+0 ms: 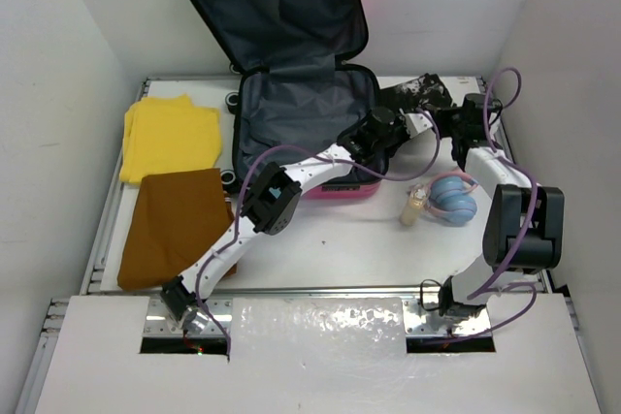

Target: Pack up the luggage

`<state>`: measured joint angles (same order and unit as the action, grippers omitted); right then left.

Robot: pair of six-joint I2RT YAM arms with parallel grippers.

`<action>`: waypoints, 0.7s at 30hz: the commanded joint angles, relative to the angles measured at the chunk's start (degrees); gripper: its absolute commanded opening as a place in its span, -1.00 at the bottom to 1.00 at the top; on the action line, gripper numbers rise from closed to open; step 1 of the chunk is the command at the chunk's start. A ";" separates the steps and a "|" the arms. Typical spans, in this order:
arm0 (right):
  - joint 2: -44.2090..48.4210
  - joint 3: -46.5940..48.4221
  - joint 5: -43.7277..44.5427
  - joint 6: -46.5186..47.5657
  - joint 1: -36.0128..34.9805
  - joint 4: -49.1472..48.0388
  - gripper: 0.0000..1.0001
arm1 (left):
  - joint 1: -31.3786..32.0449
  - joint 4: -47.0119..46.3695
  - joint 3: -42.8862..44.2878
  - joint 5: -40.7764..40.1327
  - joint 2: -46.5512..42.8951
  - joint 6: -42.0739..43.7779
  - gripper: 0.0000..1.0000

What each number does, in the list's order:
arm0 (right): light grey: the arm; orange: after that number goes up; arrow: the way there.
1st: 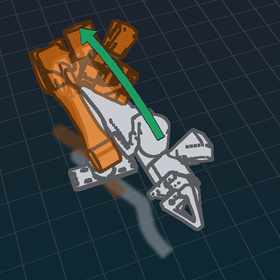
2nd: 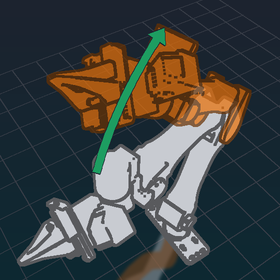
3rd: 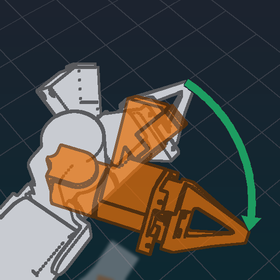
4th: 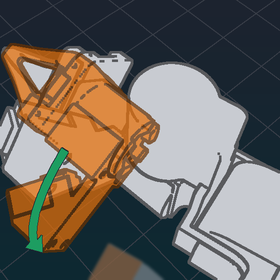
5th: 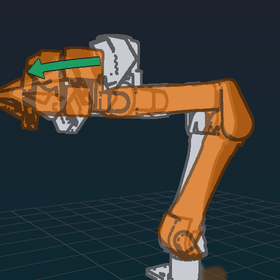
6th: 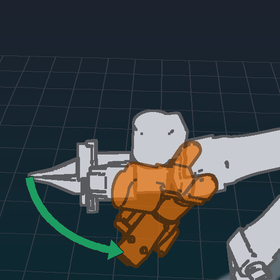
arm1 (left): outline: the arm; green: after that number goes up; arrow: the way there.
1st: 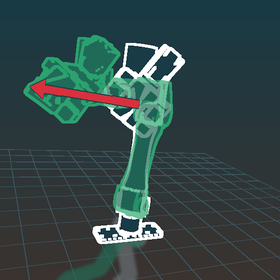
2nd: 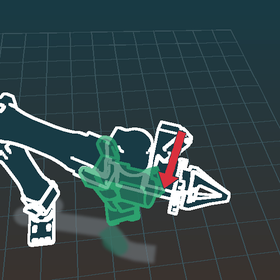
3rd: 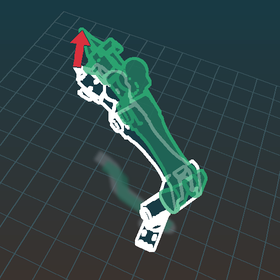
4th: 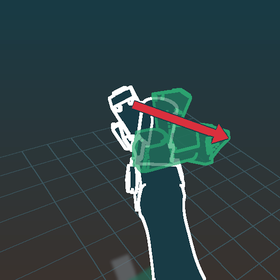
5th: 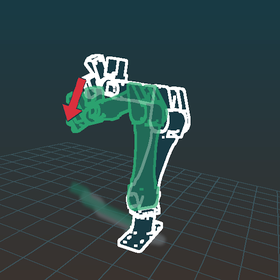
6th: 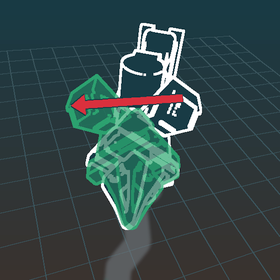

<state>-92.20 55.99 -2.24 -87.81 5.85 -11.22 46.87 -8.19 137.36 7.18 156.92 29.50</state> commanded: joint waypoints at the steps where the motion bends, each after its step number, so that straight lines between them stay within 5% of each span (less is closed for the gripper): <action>1: 4.05 -0.70 -6.37 -1.66 -1.37 -8.81 -1.00 | -0.20 -3.85 1.95 -1.73 -0.12 -1.98 -0.78; 4: 4.23 0.08 -7.86 -1.05 -1.19 -9.61 -1.00 | -0.29 -7.36 -0.07 -3.05 -3.37 -3.83 -0.89; 5: 4.22 0.35 -8.04 -0.70 -1.10 -9.61 -0.78 | -0.29 -7.89 -0.77 -3.75 -4.33 -4.27 -0.89; 6: 4.31 0.96 -8.39 0.44 -0.93 -9.35 -0.13 | -0.55 -8.51 -0.26 -3.93 -6.43 -5.49 -0.91; 7: 4.31 1.49 -8.39 1.06 -0.84 -8.73 -0.12 | -0.73 -8.51 -0.25 -3.93 -6.45 -6.46 -0.94; 8: 4.31 2.28 -9.87 1.76 -0.66 -8.21 0.56 | -0.90 -8.86 0.36 -3.84 -7.85 -7.77 -0.99; 9: 4.14 3.07 -11.02 3.42 -0.57 -7.77 0.92 | -1.34 -9.47 0.71 -4.62 -8.56 -10.48 -1.00; 21: 8.17 25.47 -19.64 29.95 -1.89 18.76 0.98 | -2.93 -6.41 3.53 -6.91 -20.77 -31.58 -1.00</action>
<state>-88.68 76.90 -18.55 -68.31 4.21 -0.47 44.69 -4.73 136.84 2.11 148.49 5.74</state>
